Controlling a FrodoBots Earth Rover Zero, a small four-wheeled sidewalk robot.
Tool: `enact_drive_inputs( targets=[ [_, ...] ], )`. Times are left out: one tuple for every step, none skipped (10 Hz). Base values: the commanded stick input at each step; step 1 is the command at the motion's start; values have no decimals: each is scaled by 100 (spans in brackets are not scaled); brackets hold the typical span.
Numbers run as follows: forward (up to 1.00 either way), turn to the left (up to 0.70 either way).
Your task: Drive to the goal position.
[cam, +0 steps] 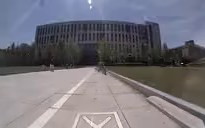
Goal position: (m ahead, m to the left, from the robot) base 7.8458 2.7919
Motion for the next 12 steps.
enact_drive_inputs(
  targets=[
    [70, 0],
    [70, 0],
    [70, 0],
    [70, 0],
    [70, 0],
    [70, 0],
    [70, 0],
    [70, 0],
    [70, 0],
    [70, 0],
    [70, 0],
    [70, 0]
  ],
)
